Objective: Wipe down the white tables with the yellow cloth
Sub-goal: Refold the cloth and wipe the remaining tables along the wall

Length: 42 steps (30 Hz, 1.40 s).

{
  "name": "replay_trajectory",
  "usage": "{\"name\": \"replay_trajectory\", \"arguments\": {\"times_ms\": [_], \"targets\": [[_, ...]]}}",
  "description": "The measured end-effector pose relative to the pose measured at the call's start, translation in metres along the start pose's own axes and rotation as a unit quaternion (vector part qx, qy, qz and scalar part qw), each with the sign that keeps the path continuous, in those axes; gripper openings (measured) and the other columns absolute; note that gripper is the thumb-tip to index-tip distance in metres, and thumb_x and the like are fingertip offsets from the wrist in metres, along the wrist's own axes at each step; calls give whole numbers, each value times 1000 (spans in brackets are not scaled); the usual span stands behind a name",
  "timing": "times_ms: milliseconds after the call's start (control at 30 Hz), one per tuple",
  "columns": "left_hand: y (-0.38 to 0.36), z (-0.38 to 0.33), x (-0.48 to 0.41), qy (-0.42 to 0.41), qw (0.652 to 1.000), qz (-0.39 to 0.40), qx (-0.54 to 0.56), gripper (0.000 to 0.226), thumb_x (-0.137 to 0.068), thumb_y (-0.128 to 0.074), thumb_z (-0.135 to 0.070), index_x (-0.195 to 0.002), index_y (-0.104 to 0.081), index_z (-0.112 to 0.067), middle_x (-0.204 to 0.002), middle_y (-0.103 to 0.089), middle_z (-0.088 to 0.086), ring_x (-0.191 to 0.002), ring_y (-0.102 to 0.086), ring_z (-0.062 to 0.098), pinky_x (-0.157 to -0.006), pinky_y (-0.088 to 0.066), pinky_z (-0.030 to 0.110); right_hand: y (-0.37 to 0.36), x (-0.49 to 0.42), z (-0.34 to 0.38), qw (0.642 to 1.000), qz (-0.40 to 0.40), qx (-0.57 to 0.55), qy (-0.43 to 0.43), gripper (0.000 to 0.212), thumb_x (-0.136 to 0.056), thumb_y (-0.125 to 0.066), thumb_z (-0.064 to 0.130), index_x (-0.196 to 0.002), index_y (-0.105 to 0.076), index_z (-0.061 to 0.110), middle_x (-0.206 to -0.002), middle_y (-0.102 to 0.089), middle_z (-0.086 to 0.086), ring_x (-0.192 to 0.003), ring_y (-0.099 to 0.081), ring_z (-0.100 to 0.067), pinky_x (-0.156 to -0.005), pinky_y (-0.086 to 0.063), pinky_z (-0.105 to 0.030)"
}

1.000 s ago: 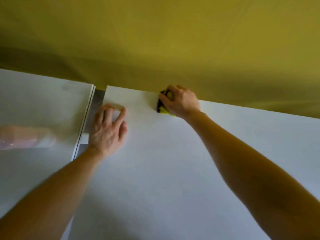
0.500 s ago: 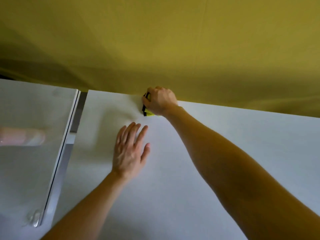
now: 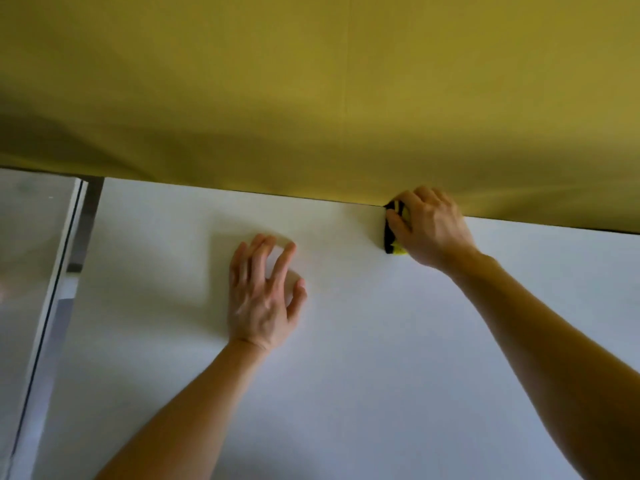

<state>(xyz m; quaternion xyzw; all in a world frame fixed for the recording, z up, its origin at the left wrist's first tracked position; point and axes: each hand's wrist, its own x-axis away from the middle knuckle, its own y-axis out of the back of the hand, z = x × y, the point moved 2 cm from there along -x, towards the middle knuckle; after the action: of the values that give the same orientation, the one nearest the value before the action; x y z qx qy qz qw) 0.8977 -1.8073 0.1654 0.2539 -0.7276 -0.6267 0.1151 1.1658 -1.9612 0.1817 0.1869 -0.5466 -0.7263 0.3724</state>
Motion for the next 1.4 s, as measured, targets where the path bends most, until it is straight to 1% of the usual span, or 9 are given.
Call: {"name": "replay_trajectory", "arguments": {"times_ms": [200,367,533,633,833,1033,1200,1267,1400], "targets": [[-1,-7,3,0,1000,-21,-20,54,-102,-58,-35,-151,-62,-13,-156,-53,23,-151,-44,43,-129,-30,59,-46,-78,155,985,114,-50,116,39,-108,-49,45,-125,-66,14,-120,-68,-15,-115,-65,-40,-89,-50,-42],[4,-7,2,6,1000,-16,-18,54,-101,-59,-37,-149,-64,-13,-153,-53,23,-148,-46,45,-126,-33,61,-19,-27,48,989,30,-113,88,36,-102,-60,44,-123,-69,16,-108,-66,-12,-101,-64,-41,-80,-44,-38],[2,-8,3,5,1000,-12,-13,53,-101,-60,-35,-149,-63,-13,-153,-53,24,-149,-45,45,-126,-33,60,24,32,-57,998,-43,6,-47,40,-99,-50,45,-105,-68,9,-98,-64,-17,-93,-61,-44,-85,-52,-49],[1,-3,1,-1,1000,-11,-7,54,-100,-62,-34,-149,-63,-12,-152,-52,25,-148,-46,47,-124,-35,63,-2,11,-1,996,-44,54,-61,46,-98,-45,47,-93,-66,7,-92,-64,-22,-88,-61,-46,-84,-50,-54],[-3,-6,4,6,1000,-16,-17,57,-102,-58,-36,-153,-59,-13,-156,-50,26,-148,-45,48,-125,-33,62,-41,-52,138,998,57,-5,29,75,-94,-45,88,-134,-66,28,-130,-66,-10,-124,-59,-35,-101,-43,-43],[5,-8,3,3,1000,-14,-3,55,-100,-57,-35,-149,-62,-11,-154,-51,24,-147,-45,46,-125,-33,63,-12,0,27,994,-76,-67,33,35,-98,-65,50,-112,-72,19,-101,-63,-13,-98,-62,-41,-87,-49,-46],[2,-8,2,-11,1000,-18,-2,53,-99,-60,-32,-147,-63,-10,-152,-52,26,-146,-46,49,-125,-32,63,19,56,-81,973,-162,49,-154,36,-98,-58,43,-101,-73,10,-99,-63,-20,-103,-58,-45,-103,-46,-52],[2,-6,1,-15,1000,-18,2,53,-99,-61,-32,-147,-64,-9,-152,-52,27,-146,-47,50,-125,-32,64,4,45,-51,959,-177,57,-214,38,-94,-60,43,-93,-74,8,-93,-61,-23,-99,-57,-44,-104,-44,-53],[3,-5,5,-11,1000,-16,-10,54,-101,-59,-34,-149,-63,-10,-152,-53,26,-147,-47,48,-125,-32,63,-44,-17,89,987,-132,-13,-88,48,-93,-57,60,-93,-75,16,-92,-65,-18,-92,-59,-39,-91,-46,-49]]}}
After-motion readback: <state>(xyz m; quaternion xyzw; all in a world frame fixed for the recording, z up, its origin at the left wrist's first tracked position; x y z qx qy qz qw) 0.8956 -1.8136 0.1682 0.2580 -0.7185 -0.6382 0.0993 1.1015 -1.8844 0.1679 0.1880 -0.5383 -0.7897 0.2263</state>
